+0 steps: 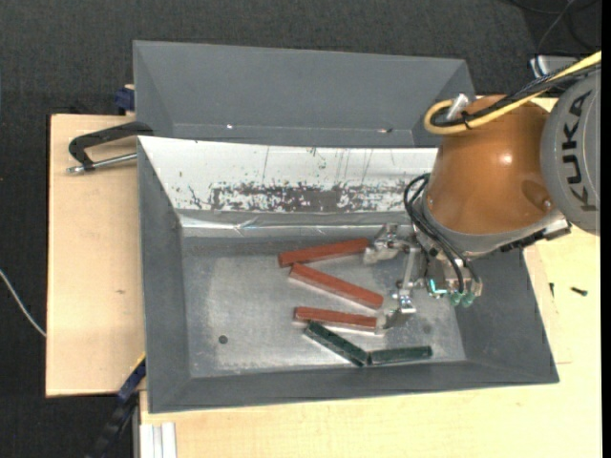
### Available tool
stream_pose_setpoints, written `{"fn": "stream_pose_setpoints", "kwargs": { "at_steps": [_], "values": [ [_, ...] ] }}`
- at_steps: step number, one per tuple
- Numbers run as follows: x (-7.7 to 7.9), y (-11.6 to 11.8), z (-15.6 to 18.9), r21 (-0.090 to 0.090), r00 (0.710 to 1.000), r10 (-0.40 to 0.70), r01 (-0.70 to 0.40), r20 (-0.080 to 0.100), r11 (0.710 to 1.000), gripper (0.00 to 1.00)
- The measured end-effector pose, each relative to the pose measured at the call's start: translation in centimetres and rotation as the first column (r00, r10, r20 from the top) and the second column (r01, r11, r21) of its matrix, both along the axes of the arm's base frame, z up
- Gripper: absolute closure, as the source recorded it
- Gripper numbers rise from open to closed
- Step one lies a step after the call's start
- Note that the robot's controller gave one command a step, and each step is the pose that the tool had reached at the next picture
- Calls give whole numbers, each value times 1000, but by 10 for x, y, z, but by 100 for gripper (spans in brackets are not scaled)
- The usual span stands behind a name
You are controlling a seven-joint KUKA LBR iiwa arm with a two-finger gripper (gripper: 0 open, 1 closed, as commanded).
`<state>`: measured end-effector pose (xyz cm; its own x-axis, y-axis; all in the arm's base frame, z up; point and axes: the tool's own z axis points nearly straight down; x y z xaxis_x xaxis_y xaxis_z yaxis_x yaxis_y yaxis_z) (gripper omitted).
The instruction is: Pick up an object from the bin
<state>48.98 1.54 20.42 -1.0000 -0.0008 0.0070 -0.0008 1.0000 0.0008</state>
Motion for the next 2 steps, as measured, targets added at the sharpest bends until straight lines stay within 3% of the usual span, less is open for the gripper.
{"fn": "stream_pose_setpoints", "kwargs": {
  "at_steps": [1,2],
  "values": [
    [2,0,4,0,1000,-1,1,8,1000,0],
    [18,-8,-54,0,997,71,-71,13,997,0]
  ]
}}
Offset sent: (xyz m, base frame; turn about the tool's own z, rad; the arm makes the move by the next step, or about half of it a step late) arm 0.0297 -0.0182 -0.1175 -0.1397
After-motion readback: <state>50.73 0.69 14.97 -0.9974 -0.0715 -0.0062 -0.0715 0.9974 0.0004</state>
